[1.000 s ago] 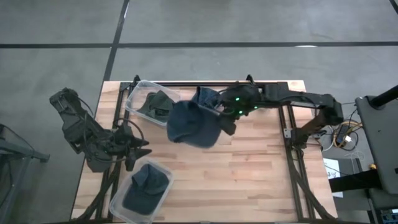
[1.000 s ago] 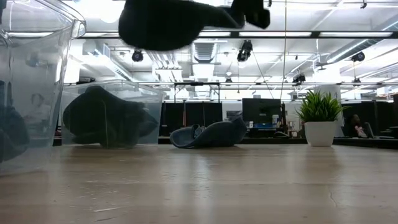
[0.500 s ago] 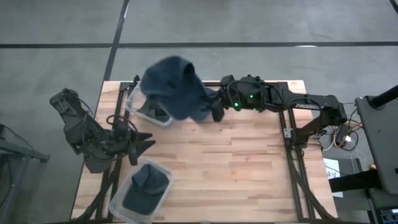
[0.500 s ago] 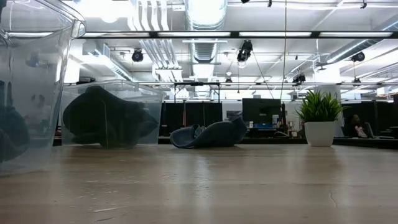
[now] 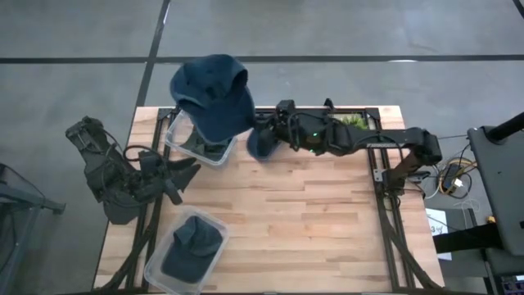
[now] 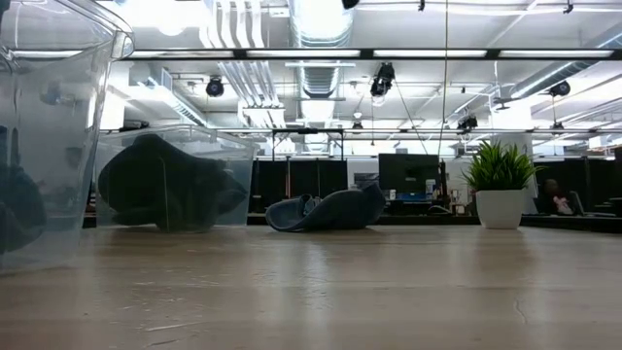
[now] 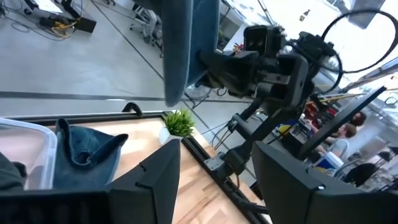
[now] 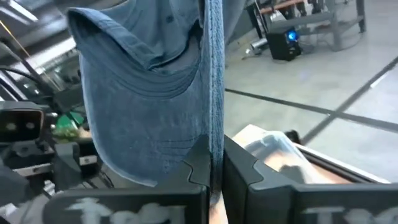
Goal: Pick & Place hat
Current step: Put the bottom dark blue cap into the bottom transparent bin
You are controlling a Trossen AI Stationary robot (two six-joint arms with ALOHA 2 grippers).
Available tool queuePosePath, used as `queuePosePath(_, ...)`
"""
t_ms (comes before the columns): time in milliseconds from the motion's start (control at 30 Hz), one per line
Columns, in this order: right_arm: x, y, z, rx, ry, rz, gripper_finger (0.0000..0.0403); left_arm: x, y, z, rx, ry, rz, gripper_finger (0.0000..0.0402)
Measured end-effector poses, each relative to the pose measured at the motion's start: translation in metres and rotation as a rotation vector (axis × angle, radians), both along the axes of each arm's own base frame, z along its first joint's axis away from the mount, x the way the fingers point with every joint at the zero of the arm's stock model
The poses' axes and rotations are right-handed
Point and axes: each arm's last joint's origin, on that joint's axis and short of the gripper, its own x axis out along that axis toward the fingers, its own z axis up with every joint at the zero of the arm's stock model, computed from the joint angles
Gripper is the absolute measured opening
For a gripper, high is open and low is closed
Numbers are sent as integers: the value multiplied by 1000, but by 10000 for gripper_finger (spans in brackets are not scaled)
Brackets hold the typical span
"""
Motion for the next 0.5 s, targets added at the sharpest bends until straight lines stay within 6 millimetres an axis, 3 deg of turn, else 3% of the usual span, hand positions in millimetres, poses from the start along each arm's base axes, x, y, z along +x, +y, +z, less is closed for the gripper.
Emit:
queuePosePath(233,24,-1,-12,25,-104,-19,11,0,0,1,-6,-18,23,193)
queuePosePath(500,25,3,-11,36,-118,-7,11,0,3,2,64,-19,115,193)
